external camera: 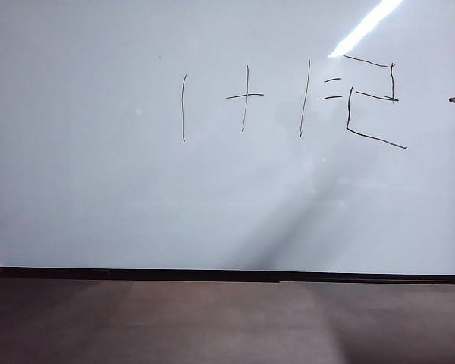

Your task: Reach to the right to find the marker pen, pick it up, and write the answer to the math problem on the whiteboard.

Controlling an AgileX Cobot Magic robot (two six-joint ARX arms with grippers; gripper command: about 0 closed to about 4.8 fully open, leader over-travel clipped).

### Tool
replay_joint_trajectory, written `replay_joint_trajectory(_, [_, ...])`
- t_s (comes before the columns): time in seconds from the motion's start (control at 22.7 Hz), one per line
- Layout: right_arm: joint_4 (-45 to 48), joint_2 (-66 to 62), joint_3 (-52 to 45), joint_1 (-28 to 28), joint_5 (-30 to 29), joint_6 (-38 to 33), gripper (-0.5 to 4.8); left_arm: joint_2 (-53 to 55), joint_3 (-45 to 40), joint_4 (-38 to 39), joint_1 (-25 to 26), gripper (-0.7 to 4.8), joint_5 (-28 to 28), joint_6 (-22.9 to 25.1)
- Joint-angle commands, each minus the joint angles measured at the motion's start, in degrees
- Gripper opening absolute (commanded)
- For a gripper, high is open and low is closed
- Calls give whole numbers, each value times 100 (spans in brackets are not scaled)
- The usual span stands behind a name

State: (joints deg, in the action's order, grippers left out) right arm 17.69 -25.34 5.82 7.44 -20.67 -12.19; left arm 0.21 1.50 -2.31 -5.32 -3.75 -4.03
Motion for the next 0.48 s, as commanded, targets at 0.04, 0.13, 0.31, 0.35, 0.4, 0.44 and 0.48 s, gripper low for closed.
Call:
replay_joint_trajectory(0.04, [46, 28, 13, -4, 2, -2, -8, 2, 7, 37, 11, 27, -7, 378])
replay_joint_trajectory(0.13, [46, 28, 13, -7, 2, -2, -8, 2, 7, -2, 11, 27, -7, 509])
replay_joint_trajectory(0.31, [46, 31, 13, -4, 2, -2, -8, 2, 7, -35, 70, 27, -20, 601])
replay_joint_trajectory(0.35, [46, 31, 13, -4, 4, -2, -8, 2, 7, -31, 96, 27, -17, 597])
replay_joint_trajectory(0.4, [46, 31, 13, -7, 0, -2, -8, 2, 7, -28, 116, 27, -15, 599])
replay_joint_trajectory(0.44, [46, 31, 13, -4, 2, -2, -8, 2, 7, -33, 133, 27, -15, 599])
replay_joint_trajectory(0.48, [46, 31, 13, -7, 2, -2, -8, 0, 7, -50, 144, 27, -13, 601])
